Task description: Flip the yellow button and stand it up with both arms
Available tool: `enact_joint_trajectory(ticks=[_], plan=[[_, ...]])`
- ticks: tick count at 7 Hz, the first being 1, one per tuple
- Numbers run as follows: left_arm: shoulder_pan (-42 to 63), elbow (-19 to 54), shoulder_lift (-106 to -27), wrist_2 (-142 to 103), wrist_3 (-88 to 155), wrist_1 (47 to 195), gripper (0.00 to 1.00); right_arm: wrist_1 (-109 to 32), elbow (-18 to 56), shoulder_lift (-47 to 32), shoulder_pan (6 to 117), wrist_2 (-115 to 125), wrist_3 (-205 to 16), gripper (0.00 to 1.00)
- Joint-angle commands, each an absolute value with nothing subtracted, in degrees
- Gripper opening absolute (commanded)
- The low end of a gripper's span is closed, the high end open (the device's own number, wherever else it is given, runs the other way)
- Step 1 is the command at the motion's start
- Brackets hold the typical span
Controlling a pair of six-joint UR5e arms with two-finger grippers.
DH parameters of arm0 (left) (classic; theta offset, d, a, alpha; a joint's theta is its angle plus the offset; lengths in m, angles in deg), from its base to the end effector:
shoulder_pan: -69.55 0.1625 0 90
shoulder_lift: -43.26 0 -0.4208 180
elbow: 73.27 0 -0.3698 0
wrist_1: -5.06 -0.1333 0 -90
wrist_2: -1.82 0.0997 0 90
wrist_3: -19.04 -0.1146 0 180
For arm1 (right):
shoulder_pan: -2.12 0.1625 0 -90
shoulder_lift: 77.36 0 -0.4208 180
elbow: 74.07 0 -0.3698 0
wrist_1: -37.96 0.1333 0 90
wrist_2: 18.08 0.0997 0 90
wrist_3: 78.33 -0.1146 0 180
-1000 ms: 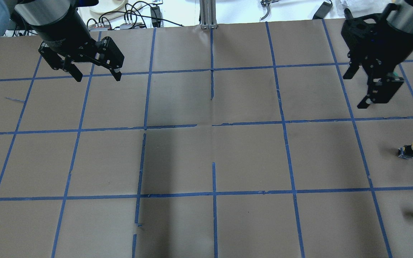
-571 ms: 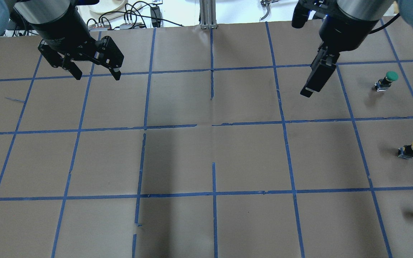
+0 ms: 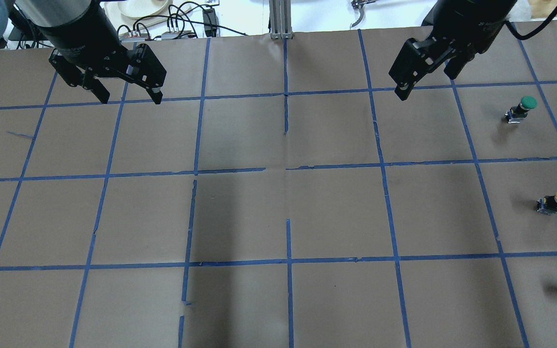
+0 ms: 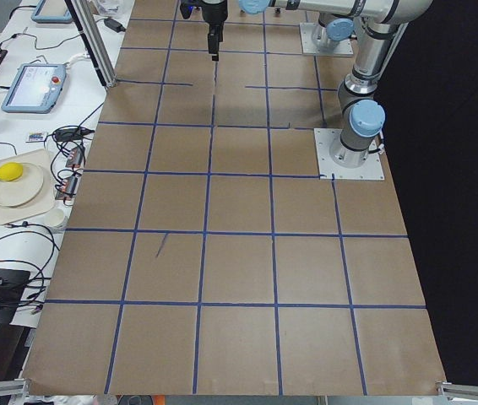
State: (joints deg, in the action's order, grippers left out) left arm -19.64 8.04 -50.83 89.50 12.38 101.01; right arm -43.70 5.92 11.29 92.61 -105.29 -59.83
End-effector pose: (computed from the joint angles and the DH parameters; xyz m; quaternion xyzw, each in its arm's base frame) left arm -0.1309 -0.4975 0.4951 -0.0508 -0.9984 -0.0104 0.0210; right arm 0.1429 -0.4746 0.5250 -0.1650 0.9860 -0.0066 0.0236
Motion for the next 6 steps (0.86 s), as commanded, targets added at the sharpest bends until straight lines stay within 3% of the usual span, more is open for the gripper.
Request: enact_joint_trajectory(ticks=[1,6], plan=[[-19.7,8.0,-51.1,89.4,12.4,100.7,1.00,-43.7,5.9,12.1,92.6,-106.5,-75.3,1.00],[-19.7,8.0,-51.0,89.4,12.4,100.7,1.00,-43.7,6.4,12.4,92.6,-107.0,-76.0,1.00]])
